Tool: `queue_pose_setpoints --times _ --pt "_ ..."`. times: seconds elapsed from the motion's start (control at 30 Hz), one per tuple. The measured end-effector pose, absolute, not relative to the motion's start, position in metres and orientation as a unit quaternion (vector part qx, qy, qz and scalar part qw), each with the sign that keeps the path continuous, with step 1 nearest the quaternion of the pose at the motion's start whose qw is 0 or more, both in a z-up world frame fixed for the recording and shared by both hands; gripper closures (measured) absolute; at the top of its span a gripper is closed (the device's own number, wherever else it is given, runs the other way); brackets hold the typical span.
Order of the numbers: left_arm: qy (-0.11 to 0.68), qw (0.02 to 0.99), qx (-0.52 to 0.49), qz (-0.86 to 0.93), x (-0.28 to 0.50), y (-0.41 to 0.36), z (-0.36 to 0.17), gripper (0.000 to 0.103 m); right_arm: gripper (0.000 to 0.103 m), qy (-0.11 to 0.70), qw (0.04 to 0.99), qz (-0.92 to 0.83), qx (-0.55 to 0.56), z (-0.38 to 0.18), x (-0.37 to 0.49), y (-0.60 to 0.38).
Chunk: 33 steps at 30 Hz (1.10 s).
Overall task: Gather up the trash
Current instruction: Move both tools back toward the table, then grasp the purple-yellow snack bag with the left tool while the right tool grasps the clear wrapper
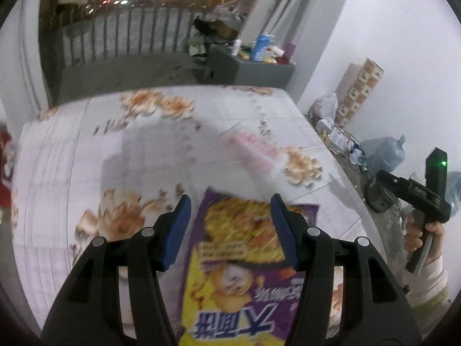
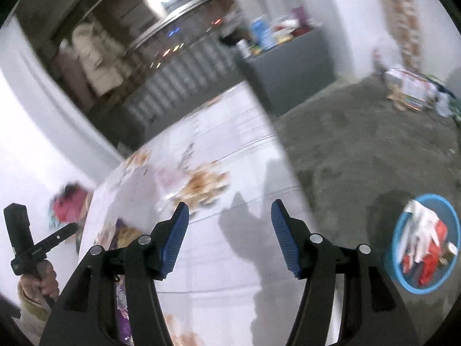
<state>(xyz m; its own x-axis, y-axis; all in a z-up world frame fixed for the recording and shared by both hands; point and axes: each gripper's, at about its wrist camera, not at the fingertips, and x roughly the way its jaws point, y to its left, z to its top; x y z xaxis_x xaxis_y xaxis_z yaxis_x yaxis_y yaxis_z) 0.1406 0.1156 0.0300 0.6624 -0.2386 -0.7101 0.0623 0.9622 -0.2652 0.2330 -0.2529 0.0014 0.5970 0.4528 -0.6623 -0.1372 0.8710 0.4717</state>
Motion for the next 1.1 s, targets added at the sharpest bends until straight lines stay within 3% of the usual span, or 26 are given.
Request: queue_pose_setpoints --times 0.3,0.63,0.83,0.9,0.97,1.1 --pt "0.416 0.894 -0.147 -0.079 0.118 0.148 -0.007 0.05 0.045 0.455 0.86 0.207 0.103 -0.014 0.282 -0.146" --pt "0.409 0.892 -0.17 -0.089 0.094 0.167 -0.02 0.062 0.046 0.451 0.877 0.164 -0.021 -0.033 0.328 -0.086" --pt "0.407 0.891 -0.175 -0.097 0.088 0.173 -0.02 0.064 0.071 0.451 0.871 0.174 -0.085 -0.04 0.335 -0.063" --pt "0.409 0.889 -0.178 -0.102 0.087 0.171 -0.02 0.064 0.088 0.457 0.869 0.166 -0.098 -0.037 0.335 -0.063" --pt "0.411 0.887 -0.18 -0.107 0.086 0.17 -0.022 0.064 0.098 0.464 0.864 0.159 -0.114 -0.036 0.332 -0.066" --pt "0.418 0.882 -0.183 -0.119 0.087 0.163 -0.026 0.064 0.099 0.47 0.858 0.152 -0.141 -0.037 0.318 -0.07"
